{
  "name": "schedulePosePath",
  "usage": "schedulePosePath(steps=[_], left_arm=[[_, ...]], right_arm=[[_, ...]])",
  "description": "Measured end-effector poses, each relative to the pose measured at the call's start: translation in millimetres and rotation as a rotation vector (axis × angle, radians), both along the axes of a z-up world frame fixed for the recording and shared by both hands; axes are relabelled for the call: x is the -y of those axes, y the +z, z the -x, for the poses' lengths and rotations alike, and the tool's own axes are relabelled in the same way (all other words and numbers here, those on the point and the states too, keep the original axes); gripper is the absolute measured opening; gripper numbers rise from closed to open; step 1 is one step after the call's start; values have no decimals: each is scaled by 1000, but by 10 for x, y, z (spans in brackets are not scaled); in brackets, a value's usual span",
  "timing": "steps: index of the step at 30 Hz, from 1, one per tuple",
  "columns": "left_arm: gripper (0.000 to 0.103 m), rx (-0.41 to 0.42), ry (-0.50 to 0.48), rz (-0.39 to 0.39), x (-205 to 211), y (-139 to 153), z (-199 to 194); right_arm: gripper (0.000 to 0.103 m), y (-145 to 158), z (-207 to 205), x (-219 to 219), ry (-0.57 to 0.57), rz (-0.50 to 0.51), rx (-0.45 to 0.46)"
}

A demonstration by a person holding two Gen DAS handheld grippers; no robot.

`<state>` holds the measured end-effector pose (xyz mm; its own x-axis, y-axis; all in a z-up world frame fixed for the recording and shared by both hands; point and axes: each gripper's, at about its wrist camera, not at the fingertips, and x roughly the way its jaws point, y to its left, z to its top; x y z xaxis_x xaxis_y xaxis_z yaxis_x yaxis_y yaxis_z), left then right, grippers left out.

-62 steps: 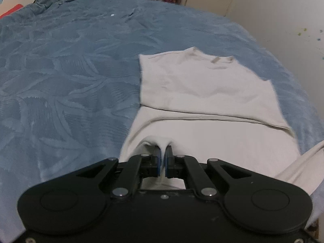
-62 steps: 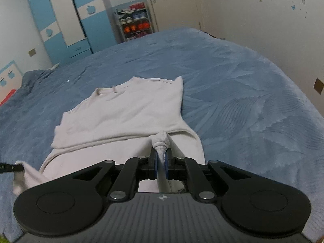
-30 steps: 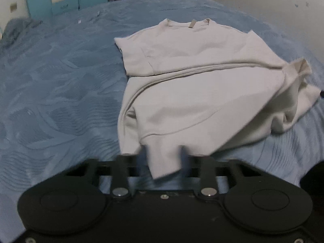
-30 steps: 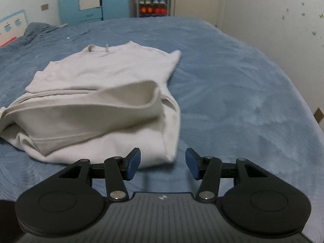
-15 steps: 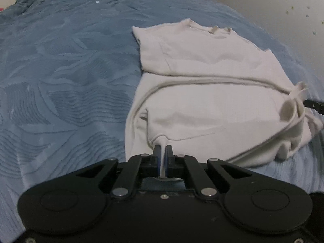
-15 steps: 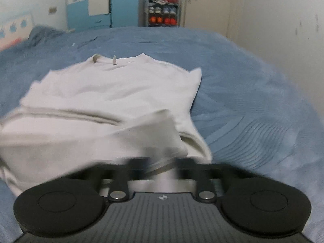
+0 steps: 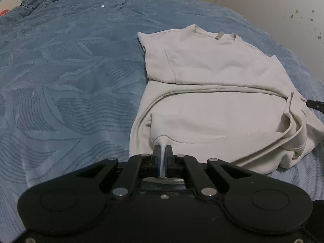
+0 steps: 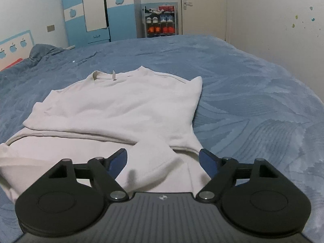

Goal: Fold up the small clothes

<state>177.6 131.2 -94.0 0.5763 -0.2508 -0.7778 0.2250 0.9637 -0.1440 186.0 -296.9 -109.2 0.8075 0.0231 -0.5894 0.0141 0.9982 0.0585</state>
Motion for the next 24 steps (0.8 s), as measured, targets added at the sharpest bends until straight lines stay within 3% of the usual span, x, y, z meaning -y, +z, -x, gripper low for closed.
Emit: schedulePosePath(steps=[1,3,4,6,12,17,19,22,24], left_arm=[[2,-4,2,-1,8,-12,-8],[2,-10,6,-2,13,-24,-22],[2,-11,9,-3,17,-27,-29],[2,-7,11,-2,15,-22,-35],[2,64,27,0,20,201,-176],[0,151,70,38,51,481,-577],[0,177,99,47,52,506,-747],[2,166,114,22,73,418,-971],[24,147,71,14,90,354,-983]], right_arm=[[88,-37,-65,-19,6,1,-15],[54,-117,-170,-52,25,-11,-54],[9,-163,-224,-68,23,-8,-80],[8,-191,-248,-56,10,-32,-76],[7,93,17,-28,-111,-88,114],[7,256,61,3,-219,-92,237],[7,192,3,50,-252,-91,235],[8,-17,-164,97,-244,-96,157],[12,-140,-199,111,-245,-85,129]])
